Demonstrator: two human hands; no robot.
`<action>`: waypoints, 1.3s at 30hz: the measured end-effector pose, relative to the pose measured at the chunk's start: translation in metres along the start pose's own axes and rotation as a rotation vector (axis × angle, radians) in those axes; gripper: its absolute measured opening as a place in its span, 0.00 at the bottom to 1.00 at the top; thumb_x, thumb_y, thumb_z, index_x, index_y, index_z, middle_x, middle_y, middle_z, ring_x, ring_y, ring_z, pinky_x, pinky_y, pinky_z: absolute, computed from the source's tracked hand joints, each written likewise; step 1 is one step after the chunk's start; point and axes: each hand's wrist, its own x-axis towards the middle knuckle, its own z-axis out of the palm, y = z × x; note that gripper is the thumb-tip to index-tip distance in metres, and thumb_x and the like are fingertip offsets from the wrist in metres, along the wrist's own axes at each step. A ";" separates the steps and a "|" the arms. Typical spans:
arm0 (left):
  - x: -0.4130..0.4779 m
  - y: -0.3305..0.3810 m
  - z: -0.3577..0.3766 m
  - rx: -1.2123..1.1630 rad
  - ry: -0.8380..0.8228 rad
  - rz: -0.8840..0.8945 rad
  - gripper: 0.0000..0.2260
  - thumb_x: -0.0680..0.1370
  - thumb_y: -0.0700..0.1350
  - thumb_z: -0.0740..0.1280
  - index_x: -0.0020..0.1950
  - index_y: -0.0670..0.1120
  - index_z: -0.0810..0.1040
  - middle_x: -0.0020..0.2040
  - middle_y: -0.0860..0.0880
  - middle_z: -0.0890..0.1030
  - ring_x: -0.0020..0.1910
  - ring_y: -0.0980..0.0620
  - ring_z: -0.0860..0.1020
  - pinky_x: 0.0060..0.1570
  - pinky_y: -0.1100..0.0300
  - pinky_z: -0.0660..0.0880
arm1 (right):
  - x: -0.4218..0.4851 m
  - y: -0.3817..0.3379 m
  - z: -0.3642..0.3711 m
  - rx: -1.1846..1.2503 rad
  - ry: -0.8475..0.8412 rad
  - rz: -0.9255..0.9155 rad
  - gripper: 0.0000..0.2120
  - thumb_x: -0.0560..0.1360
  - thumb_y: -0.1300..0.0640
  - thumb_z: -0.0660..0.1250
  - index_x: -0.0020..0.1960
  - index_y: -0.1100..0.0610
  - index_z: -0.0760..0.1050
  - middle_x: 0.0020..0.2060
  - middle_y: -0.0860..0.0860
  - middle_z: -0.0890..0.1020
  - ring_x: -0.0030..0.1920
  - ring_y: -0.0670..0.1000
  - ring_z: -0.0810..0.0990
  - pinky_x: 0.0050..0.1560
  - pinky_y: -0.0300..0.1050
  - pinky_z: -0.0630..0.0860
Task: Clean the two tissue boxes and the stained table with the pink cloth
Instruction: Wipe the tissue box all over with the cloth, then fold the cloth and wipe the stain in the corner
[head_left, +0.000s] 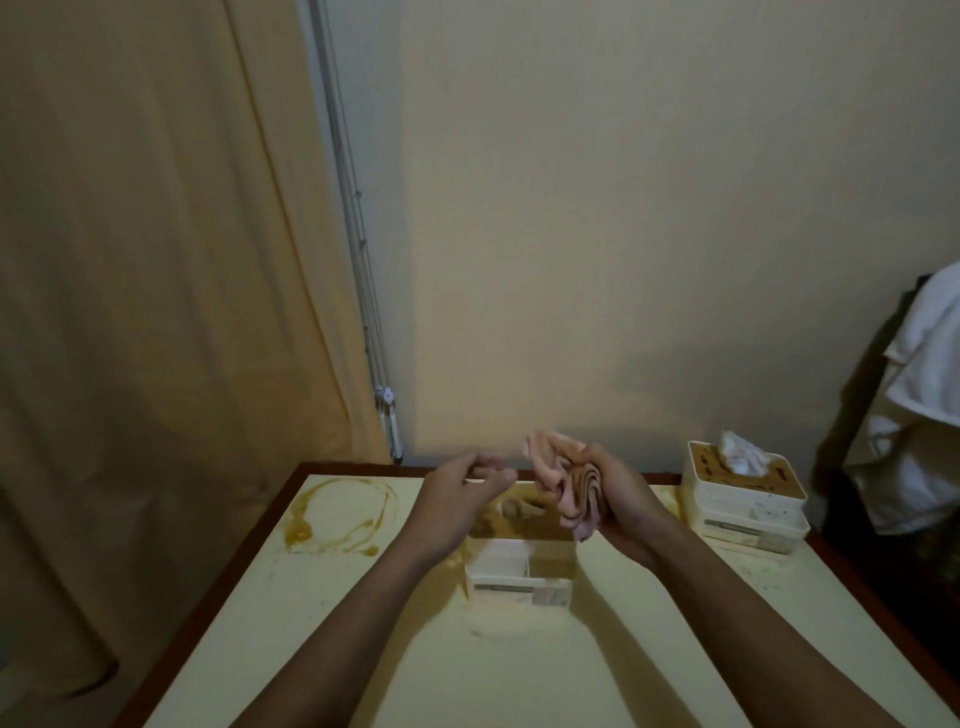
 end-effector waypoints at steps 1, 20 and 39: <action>-0.006 0.004 -0.002 0.019 -0.006 0.041 0.10 0.76 0.53 0.71 0.56 0.53 0.80 0.46 0.54 0.83 0.46 0.59 0.80 0.42 0.72 0.72 | -0.008 -0.003 0.006 -0.022 -0.016 -0.002 0.22 0.83 0.56 0.52 0.51 0.57 0.85 0.38 0.60 0.77 0.34 0.54 0.73 0.31 0.45 0.71; -0.043 0.050 -0.044 0.148 0.013 0.159 0.04 0.79 0.44 0.68 0.46 0.44 0.78 0.39 0.48 0.80 0.37 0.58 0.75 0.39 0.62 0.70 | -0.058 -0.025 0.035 -0.469 -0.124 0.023 0.13 0.81 0.50 0.66 0.63 0.52 0.81 0.53 0.57 0.84 0.50 0.55 0.84 0.47 0.47 0.81; -0.051 0.062 -0.044 0.079 -0.112 0.105 0.14 0.68 0.50 0.78 0.51 0.50 0.80 0.43 0.48 0.82 0.39 0.55 0.79 0.43 0.56 0.77 | -0.044 -0.037 0.052 -0.134 0.018 0.015 0.12 0.82 0.60 0.62 0.54 0.68 0.80 0.45 0.61 0.82 0.46 0.55 0.82 0.50 0.49 0.83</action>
